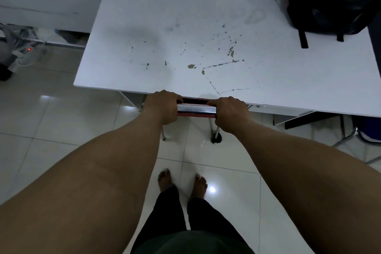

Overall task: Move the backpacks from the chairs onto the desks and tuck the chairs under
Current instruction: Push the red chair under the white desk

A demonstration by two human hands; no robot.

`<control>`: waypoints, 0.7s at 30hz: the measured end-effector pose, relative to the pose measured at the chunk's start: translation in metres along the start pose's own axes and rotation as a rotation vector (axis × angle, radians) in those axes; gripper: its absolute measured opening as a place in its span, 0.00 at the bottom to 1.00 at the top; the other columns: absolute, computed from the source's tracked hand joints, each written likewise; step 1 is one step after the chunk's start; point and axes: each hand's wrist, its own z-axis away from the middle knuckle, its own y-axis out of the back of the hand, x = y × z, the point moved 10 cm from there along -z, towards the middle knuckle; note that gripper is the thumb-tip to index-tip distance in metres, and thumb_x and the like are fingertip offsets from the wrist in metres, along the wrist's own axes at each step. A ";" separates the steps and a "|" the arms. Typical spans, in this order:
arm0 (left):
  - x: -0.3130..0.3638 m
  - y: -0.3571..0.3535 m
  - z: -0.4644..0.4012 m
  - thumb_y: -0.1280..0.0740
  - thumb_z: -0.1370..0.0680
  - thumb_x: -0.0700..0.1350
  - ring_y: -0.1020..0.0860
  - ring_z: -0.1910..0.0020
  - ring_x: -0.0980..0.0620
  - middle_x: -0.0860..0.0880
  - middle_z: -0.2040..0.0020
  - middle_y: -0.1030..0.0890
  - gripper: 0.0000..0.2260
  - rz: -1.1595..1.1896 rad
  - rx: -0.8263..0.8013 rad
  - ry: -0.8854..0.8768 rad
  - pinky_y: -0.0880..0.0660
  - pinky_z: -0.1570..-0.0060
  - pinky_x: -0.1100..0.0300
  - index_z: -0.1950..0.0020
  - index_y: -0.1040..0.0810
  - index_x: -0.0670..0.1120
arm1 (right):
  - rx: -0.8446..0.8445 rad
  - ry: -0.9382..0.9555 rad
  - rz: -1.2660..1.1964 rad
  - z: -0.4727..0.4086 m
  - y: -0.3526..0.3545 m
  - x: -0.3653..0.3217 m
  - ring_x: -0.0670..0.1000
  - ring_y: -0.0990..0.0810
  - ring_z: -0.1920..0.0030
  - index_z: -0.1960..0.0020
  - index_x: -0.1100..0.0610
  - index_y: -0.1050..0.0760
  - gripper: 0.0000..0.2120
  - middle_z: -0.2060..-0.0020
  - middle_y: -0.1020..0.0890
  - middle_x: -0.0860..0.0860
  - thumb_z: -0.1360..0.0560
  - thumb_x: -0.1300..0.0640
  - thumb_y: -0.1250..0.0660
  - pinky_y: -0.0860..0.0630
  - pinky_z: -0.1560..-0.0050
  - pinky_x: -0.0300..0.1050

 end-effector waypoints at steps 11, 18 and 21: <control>-0.004 -0.001 -0.006 0.32 0.30 0.46 0.21 0.49 0.47 0.50 0.45 0.19 0.26 -0.055 -0.074 -0.052 0.23 0.53 0.54 0.33 0.26 0.61 | 0.001 -0.020 -0.030 -0.006 -0.005 -0.001 0.52 0.24 0.59 0.38 0.42 0.23 0.24 0.54 0.18 0.48 0.31 0.59 0.32 0.32 0.61 0.43; -0.009 -0.005 -0.006 0.34 0.30 0.45 0.23 0.55 0.48 0.50 0.51 0.20 0.25 -0.091 -0.120 -0.091 0.30 0.61 0.58 0.34 0.25 0.61 | 0.005 -0.110 -0.098 -0.007 -0.014 -0.003 0.52 0.20 0.59 0.42 0.43 0.20 0.19 0.57 0.18 0.48 0.31 0.58 0.32 0.26 0.62 0.43; -0.009 -0.011 -0.007 0.33 0.29 0.43 0.23 0.51 0.47 0.50 0.48 0.21 0.27 -0.059 -0.164 -0.064 0.28 0.58 0.57 0.32 0.26 0.61 | -0.025 -0.122 -0.120 -0.007 -0.015 -0.003 0.52 0.22 0.58 0.42 0.42 0.20 0.19 0.56 0.18 0.48 0.30 0.58 0.33 0.29 0.62 0.43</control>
